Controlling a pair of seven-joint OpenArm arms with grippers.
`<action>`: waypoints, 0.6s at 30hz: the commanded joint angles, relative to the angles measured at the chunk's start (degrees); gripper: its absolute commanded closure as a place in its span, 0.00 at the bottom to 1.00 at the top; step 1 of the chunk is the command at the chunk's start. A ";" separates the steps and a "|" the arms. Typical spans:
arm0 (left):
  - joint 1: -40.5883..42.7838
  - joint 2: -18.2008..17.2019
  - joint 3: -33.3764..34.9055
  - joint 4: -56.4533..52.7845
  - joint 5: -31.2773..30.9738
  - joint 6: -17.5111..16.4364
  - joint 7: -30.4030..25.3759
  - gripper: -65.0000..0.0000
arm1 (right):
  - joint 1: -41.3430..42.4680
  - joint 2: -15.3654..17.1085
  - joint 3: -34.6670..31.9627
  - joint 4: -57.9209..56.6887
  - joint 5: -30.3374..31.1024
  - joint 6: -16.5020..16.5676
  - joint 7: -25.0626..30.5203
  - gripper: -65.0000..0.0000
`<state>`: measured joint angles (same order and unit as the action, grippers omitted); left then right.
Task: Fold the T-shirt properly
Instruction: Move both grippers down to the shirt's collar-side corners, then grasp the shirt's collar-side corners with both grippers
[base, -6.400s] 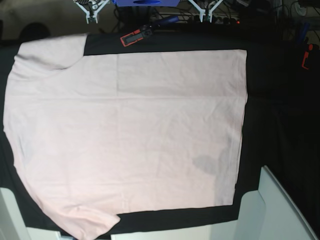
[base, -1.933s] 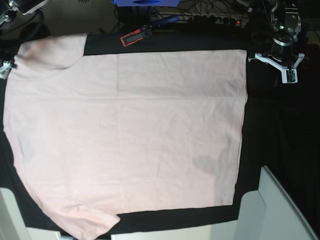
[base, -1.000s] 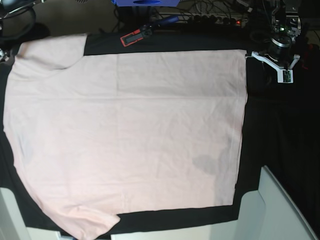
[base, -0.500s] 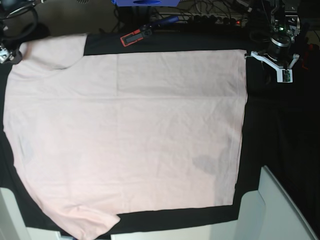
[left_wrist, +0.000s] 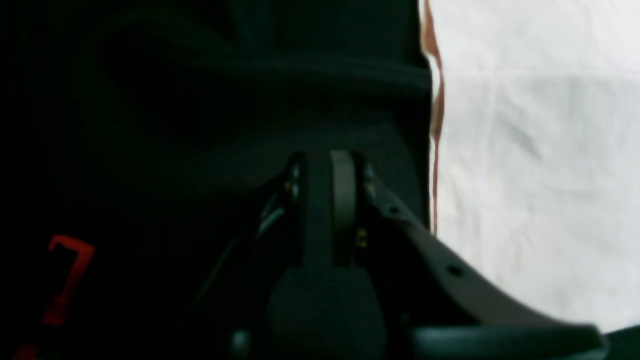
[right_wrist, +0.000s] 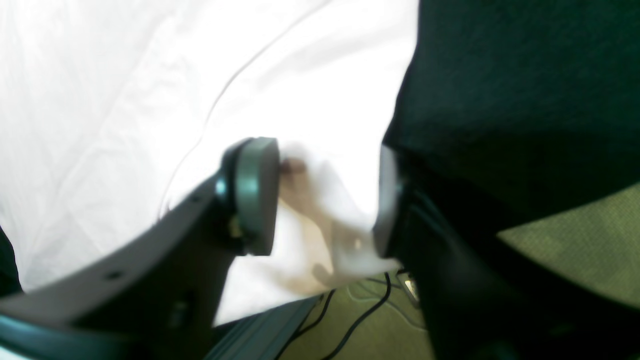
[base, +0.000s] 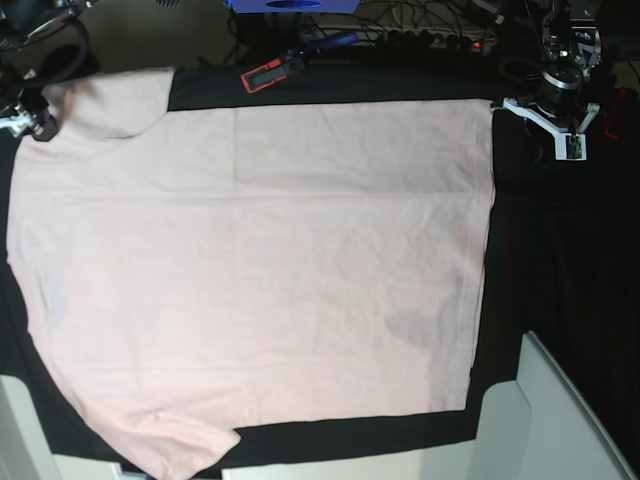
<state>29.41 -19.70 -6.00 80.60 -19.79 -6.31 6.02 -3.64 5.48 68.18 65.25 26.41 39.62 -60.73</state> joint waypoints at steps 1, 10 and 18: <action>0.09 -0.91 -0.29 0.77 -0.38 0.11 -1.14 0.87 | -0.01 0.28 -0.01 0.55 -0.17 0.38 -0.77 0.66; 1.05 -0.91 0.07 0.77 -0.56 0.11 -0.97 0.82 | -0.18 0.28 -0.09 0.37 -0.17 0.38 -0.77 1.00; 3.25 -0.74 -0.02 0.68 -10.05 -0.07 -0.97 0.44 | -0.18 0.28 -0.09 0.37 -0.26 0.38 -0.77 1.00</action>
<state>32.08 -19.53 -5.65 80.62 -30.13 -6.83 6.15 -3.86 4.89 68.12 65.01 25.76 39.62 -61.39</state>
